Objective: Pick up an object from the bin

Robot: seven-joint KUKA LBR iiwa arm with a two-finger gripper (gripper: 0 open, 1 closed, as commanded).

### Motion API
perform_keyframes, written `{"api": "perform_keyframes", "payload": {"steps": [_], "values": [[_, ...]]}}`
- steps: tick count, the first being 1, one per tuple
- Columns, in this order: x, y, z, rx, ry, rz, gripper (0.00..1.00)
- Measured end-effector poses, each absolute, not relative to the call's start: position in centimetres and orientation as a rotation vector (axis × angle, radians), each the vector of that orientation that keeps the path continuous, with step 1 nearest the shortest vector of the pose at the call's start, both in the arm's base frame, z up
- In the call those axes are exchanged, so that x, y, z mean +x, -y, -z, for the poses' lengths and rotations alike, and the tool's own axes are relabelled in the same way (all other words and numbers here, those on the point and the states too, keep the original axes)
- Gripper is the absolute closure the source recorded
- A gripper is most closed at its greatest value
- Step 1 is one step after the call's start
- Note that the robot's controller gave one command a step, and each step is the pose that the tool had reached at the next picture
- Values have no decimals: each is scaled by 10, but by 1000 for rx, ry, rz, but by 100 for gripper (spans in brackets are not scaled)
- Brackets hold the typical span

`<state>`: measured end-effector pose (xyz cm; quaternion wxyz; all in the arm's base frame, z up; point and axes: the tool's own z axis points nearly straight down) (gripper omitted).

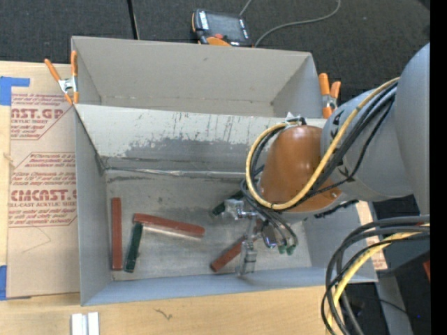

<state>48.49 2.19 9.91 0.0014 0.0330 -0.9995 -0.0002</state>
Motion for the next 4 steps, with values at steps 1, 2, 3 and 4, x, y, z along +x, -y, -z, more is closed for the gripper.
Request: {"api": "perform_keyframes", "payload": {"steps": [1,2,3,4], "values": [[487,-22,-71,464,3116,1,0],[489,-22,-71,463,3115,0,0],[487,-22,-71,463,3107,1,100],[487,-23,-88,463,3108,0,100]]}}
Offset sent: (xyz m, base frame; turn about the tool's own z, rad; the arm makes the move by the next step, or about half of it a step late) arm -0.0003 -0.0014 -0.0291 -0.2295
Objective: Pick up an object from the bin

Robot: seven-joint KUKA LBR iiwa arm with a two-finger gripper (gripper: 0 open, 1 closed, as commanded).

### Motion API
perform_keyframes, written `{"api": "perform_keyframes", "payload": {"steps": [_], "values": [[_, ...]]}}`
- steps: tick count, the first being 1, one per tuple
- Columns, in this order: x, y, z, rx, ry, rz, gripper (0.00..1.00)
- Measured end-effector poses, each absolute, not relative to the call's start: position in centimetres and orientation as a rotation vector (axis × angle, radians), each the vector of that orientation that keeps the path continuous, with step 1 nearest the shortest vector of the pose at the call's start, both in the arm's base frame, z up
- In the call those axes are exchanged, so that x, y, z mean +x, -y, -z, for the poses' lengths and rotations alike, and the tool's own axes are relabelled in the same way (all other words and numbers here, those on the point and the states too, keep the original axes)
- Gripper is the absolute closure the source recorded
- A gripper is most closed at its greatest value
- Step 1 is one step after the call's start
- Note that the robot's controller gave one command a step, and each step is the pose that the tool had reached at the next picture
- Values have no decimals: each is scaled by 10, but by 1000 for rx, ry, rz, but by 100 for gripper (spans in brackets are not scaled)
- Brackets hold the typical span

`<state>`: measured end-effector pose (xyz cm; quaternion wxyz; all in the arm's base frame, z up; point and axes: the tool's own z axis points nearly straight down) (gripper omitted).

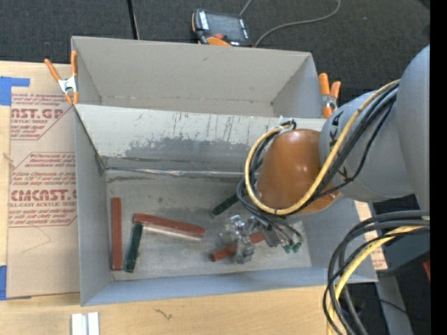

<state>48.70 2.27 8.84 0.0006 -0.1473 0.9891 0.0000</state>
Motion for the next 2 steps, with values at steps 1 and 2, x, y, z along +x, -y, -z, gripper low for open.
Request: {"api": "perform_keyframes", "payload": {"steps": [1,2], "values": [[488,-23,-146,-462,-3102,0,100],[489,-24,-177,-463,-3104,0,100]]}}
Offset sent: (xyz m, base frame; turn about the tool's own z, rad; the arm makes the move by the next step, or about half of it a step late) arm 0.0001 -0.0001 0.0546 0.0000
